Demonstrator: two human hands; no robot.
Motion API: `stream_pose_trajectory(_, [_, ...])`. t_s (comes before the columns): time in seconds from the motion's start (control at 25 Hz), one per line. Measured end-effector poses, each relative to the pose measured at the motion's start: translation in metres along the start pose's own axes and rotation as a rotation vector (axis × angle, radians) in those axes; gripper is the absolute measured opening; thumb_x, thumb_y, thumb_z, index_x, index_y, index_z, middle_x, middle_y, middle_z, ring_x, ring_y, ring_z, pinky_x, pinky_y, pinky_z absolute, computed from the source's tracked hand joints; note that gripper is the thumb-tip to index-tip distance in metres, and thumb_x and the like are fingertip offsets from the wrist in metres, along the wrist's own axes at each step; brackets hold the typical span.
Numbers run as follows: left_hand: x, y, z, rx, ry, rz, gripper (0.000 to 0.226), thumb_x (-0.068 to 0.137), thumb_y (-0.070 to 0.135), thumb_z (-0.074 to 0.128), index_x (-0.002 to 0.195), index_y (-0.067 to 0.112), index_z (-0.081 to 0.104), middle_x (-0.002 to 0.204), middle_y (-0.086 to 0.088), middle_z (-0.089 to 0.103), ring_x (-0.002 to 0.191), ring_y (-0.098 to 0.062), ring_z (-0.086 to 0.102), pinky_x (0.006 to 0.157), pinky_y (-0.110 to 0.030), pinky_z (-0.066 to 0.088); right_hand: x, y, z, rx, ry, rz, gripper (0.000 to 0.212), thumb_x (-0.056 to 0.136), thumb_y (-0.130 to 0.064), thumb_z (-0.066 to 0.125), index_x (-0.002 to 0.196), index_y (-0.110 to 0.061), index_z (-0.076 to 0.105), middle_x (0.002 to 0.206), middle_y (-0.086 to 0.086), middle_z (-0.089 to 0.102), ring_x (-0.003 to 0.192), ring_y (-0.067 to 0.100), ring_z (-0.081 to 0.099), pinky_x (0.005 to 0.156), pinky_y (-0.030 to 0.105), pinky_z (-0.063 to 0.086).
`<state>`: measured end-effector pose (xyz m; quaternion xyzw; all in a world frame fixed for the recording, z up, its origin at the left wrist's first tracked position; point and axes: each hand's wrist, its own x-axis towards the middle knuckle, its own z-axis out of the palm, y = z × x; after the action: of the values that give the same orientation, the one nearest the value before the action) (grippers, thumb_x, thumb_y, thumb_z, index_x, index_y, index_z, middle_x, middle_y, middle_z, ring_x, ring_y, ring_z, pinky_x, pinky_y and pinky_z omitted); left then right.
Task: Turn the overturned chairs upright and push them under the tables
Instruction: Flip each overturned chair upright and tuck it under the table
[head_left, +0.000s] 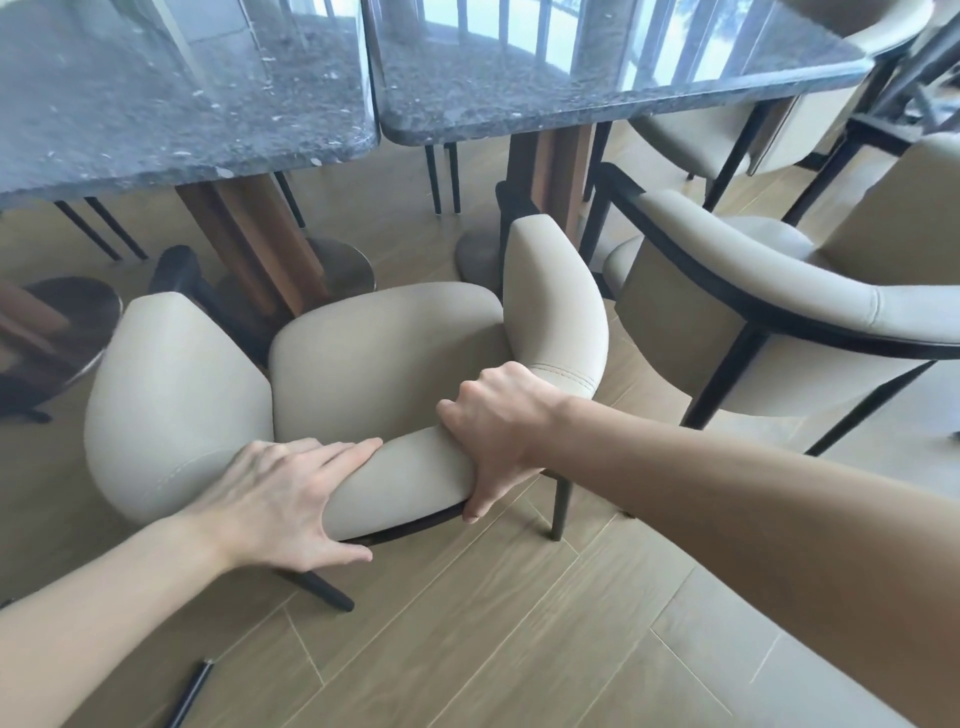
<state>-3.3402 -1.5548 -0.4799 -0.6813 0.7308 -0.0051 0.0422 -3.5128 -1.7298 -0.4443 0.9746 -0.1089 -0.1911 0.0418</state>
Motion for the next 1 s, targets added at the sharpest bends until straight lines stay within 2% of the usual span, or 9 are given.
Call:
stream_pose_trajectory(0.16, [0.005,-0.018,-0.003,0.030,-0.003,0.038,0.100,0.057,0.080,0.053,0.124,0.009,0.073,0.093,0.006,0.079,0.063,-0.018,0.073,0.042,-0.026,0.050,0.008,-0.006,0.001,0.032,0.018,0.053,0.078,0.047,-0.085,0.071,0.085,-0.019,0.052,0.061,-0.005,0.036,0.047,0.014,0.028,0.044,0.028,0.020])
stream_pose_trajectory(0.28, [0.016,-0.030,-0.007,0.052,-0.033,0.050,0.100,0.056,0.082,0.050,0.124,0.011,0.073,0.095,0.008,0.080,0.064,-0.018,0.075,0.044,-0.026,0.050,0.012,-0.003,0.003,0.075,0.042,0.116,0.081,0.048,-0.083,0.072,0.088,-0.018,0.046,0.062,-0.007,0.036,0.049,0.015,0.031,0.045,0.029,0.020])
stream_pose_trajectory(0.4, [0.030,-0.035,-0.007,0.029,-0.068,0.047,0.105,0.056,0.085,0.048,0.131,0.016,0.069,0.102,0.008,0.079,0.074,-0.021,0.077,0.051,-0.030,0.053,0.012,0.008,0.004,0.092,0.046,0.158,0.082,0.050,-0.082,0.073,0.094,-0.019,0.045,0.063,-0.008,0.037,0.057,0.020,0.041,0.051,0.031,0.025])
stream_pose_trajectory(0.52, [0.045,-0.036,-0.006,0.036,-0.065,0.041,0.108,0.055,0.088,0.044,0.137,0.020,0.064,0.109,0.011,0.078,0.082,-0.023,0.077,0.057,-0.032,0.053,0.013,0.021,0.000,0.067,0.024,0.160,0.083,0.051,-0.082,0.073,0.094,-0.020,0.040,0.064,-0.008,0.036,0.061,0.021,0.042,0.051,0.031,0.025])
stream_pose_trajectory(0.68, [0.051,-0.035,-0.007,0.035,-0.083,0.028,0.105,0.055,0.087,0.047,0.132,0.018,0.067,0.099,0.008,0.079,0.073,-0.025,0.076,0.051,-0.034,0.056,0.018,0.026,-0.001,0.037,0.023,0.165,0.084,0.050,-0.084,0.071,0.095,-0.020,0.041,0.063,-0.008,0.034,0.062,0.022,0.043,0.053,0.031,0.027])
stream_pose_trajectory(0.76, [0.050,-0.035,-0.008,0.010,-0.128,0.003,0.108,0.055,0.089,0.044,0.138,0.022,0.062,0.105,0.010,0.078,0.080,-0.025,0.076,0.058,-0.035,0.056,0.020,0.025,-0.001,0.035,0.006,0.159,0.085,0.049,-0.085,0.071,0.098,-0.019,0.046,0.063,-0.007,0.034,0.063,0.023,0.044,0.055,0.031,0.029])
stream_pose_trajectory(0.84, [0.049,-0.038,-0.008,0.000,-0.160,-0.037,0.113,0.053,0.092,0.037,0.147,0.031,0.048,0.110,0.015,0.074,0.092,-0.025,0.074,0.070,-0.034,0.053,0.023,0.024,-0.001,0.033,-0.013,0.145,0.086,0.049,-0.085,0.071,0.100,-0.019,0.048,0.064,-0.007,0.032,0.064,0.023,0.044,0.058,0.031,0.031])
stream_pose_trajectory(1.0, [0.053,-0.041,-0.009,-0.002,-0.195,-0.043,0.110,0.051,0.092,0.034,0.145,0.037,0.039,0.111,0.015,0.073,0.096,-0.025,0.071,0.078,-0.035,0.053,0.026,0.025,-0.002,0.047,-0.009,0.131,0.084,0.048,-0.084,0.072,0.092,-0.020,0.041,0.064,-0.006,0.032,0.053,0.017,0.033,0.058,0.031,0.030])
